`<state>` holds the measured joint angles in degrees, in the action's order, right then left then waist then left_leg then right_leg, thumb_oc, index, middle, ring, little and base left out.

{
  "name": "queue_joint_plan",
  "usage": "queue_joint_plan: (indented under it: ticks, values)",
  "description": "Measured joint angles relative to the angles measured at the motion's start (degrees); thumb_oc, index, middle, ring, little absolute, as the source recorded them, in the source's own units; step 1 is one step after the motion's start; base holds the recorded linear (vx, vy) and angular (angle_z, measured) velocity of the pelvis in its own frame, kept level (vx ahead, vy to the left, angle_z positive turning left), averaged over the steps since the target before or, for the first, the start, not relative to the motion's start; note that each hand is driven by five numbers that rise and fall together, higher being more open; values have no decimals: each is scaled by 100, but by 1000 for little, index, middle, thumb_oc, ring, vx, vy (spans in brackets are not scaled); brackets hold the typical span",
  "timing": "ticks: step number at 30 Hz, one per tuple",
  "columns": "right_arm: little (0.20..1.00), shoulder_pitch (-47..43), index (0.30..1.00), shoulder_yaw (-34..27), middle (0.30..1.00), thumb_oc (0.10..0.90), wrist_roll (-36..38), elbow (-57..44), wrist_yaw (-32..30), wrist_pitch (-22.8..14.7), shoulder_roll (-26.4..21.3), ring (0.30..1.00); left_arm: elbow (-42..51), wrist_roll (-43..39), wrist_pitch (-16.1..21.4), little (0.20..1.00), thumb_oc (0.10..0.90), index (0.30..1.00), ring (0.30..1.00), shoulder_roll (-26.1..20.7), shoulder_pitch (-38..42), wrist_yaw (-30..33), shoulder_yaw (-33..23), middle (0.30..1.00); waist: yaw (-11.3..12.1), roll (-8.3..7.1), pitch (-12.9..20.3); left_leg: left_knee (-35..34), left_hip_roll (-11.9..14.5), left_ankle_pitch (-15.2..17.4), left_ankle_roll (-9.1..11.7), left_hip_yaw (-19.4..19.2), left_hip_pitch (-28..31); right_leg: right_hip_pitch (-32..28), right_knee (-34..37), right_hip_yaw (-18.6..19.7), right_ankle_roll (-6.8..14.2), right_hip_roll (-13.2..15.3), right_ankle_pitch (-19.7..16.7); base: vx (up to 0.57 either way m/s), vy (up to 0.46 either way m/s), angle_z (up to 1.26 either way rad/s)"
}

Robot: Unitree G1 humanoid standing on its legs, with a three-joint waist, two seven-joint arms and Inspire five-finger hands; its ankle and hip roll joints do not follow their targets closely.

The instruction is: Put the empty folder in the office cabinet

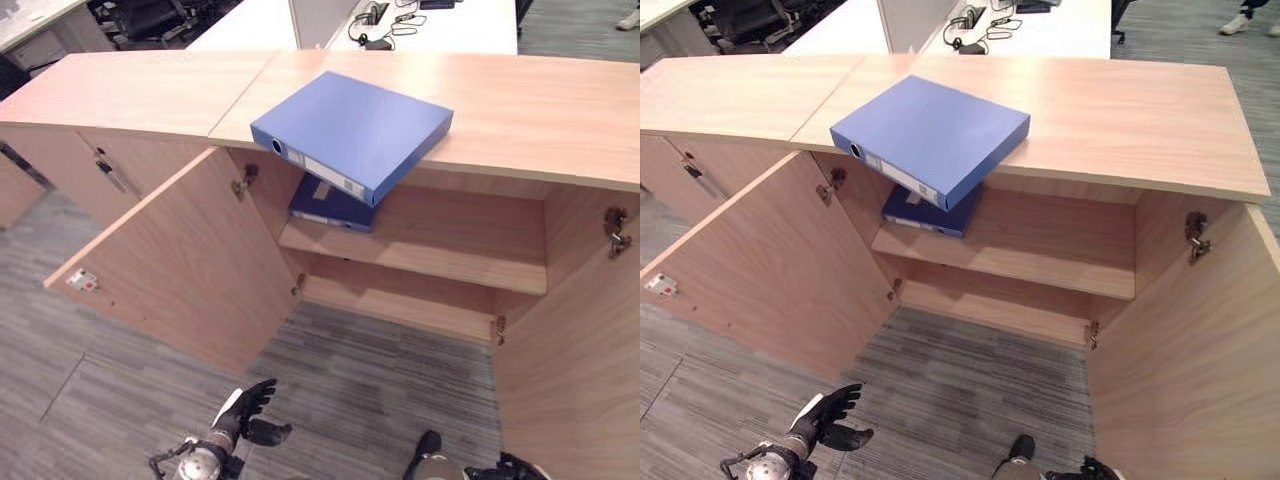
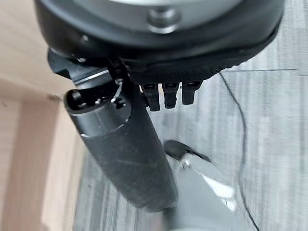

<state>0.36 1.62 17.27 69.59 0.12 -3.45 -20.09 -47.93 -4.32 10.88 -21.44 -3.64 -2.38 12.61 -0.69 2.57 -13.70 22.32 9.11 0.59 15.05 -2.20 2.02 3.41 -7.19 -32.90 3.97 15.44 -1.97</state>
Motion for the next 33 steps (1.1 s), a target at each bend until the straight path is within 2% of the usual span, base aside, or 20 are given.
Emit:
queue_joint_plan:
  ticks: [2,4,5,7,8,11,12,14,16,17,18,20,21,22,25,28,30,31,32,33]
  values:
    - [900,-99,900,69,900,800,-41,-108,-10,-4,42,900,-126,1,-61,900,800,900,900,45,33,32,71,900,77,-149,-5,403,91,-467,65,-61,-203,-50,97,86,-136,-113,11,191,-165,-32]
    - [900,-115,900,217,900,800,-33,-187,-15,-20,81,900,-104,-2,-58,900,800,900,900,62,130,33,115,900,84,-268,-2,713,388,-815,32,-448,-394,-216,338,23,-360,-305,-5,276,-65,-5]
    - [900,-132,900,225,900,800,-26,-192,-48,-34,91,900,-103,-2,-55,900,800,900,900,86,198,28,143,900,63,-304,1,720,614,-867,21,-816,-373,-331,503,-8,-506,-462,-9,164,13,-3]
    - [900,-178,900,209,900,800,33,-204,-127,-64,94,900,-94,-1,-54,900,800,900,900,125,359,34,216,900,31,-337,-3,544,821,-653,39,-1036,-320,-474,746,5,-621,-626,97,251,80,15]
    - [900,-160,900,211,900,800,103,-216,-170,-64,98,900,-136,0,-53,900,800,900,900,183,508,55,301,900,95,-361,-6,-27,874,-540,-46,-1162,-163,-641,920,0,-688,-738,43,318,173,15]
    - [900,-260,900,294,900,800,164,-267,-190,-176,105,900,-198,9,-35,900,800,900,900,278,554,77,368,900,62,-335,12,-1889,826,-427,-96,-1083,7,-849,1155,72,-506,-881,-92,292,220,-22]
    - [900,-279,900,366,900,800,171,-276,-200,-212,95,900,-273,9,-29,900,800,900,900,317,572,78,368,900,61,-288,39,-2423,805,-443,-74,-849,18,-871,1258,164,-430,-950,-61,337,230,-54]
    - [900,-321,900,501,900,800,169,-363,-198,-230,28,900,-531,1,-42,900,800,900,900,437,692,105,357,900,119,-71,34,-2734,814,-760,-84,-242,-264,-879,1265,366,-324,-1067,-61,293,188,-58]
    - [900,-327,900,547,900,800,163,-414,-185,-245,-25,900,-632,0,-59,900,800,900,900,509,605,158,363,900,121,131,56,-2732,760,-965,-311,-29,-574,-894,1269,586,-154,-1087,-97,277,172,-56]
    - [900,-298,900,596,900,800,152,-419,-189,-249,-54,900,-702,0,-59,900,800,900,900,554,613,170,361,900,109,229,66,-2728,709,-980,-369,-4,-710,-913,1268,609,-103,-1073,-100,294,209,-34]
    - [900,-194,900,712,900,800,109,-387,-224,-219,104,900,-928,-10,-81,900,800,900,900,497,684,210,256,900,121,14,105,-2699,352,-946,-585,-66,-571,-945,1266,796,41,-775,-60,289,222,-16]
    - [900,-22,900,732,900,800,74,-384,-116,-166,340,900,-958,-14,-86,900,800,900,900,349,657,221,114,900,133,-280,142,-2680,14,-931,-841,-208,-459,-990,1261,1079,202,-496,-198,280,248,-9]
    - [900,90,900,729,900,800,64,-328,-108,-153,561,900,-993,-18,-95,900,800,900,900,198,632,243,74,900,228,-470,186,-2675,-176,-845,-932,-316,-351,-984,1203,1254,163,-319,-229,254,249,-25]
    - [900,78,900,731,900,800,58,-257,-108,-146,676,900,-1066,-20,-103,900,800,900,900,144,635,276,55,900,279,-539,205,-2672,-251,-791,-988,-404,-267,-984,1164,1371,179,-231,-238,222,215,-34]
    - [900,-75,900,784,900,800,-138,-183,-63,-122,958,900,-1147,0,-156,900,800,900,900,4,657,384,61,900,267,-586,227,-2673,-408,-651,-1117,-633,-95,-881,893,1609,325,-43,-379,161,238,-34]
    - [900,-235,900,881,900,800,-158,-213,-44,-121,964,900,-1188,13,-185,900,800,900,900,7,711,419,67,900,249,-622,242,-2669,-462,-584,-1178,-770,-79,-732,717,1723,335,33,-401,118,229,-30]
    - [900,-370,900,911,900,800,-346,-198,-43,-89,972,900,-1257,19,-194,900,800,900,900,26,726,416,75,900,270,-715,294,-2661,-446,-519,-1260,-943,-52,-452,380,1839,392,113,-437,89,214,-40]
    - [900,-357,900,975,900,800,-376,-189,-46,-82,988,900,-1287,17,-197,900,800,900,900,2,777,423,64,900,282,-833,354,-2619,-542,-389,-1283,-1011,-72,-347,266,1827,412,150,-489,155,345,-33]
    - [900,-401,900,999,900,800,-375,-183,-57,-90,979,900,-1386,19,-208,900,800,900,900,7,798,404,69,900,272,-849,342,-2439,-566,-278,-1395,-1044,-134,-109,-166,1838,421,240,-504,122,255,-54]
    - [900,-437,900,992,900,800,-376,-177,-56,-51,894,900,-1509,19,-222,900,800,900,900,55,755,399,71,900,254,-794,343,-2318,-630,-143,-1491,-1044,-125,241,-716,1830,608,391,-647,118,279,-60]
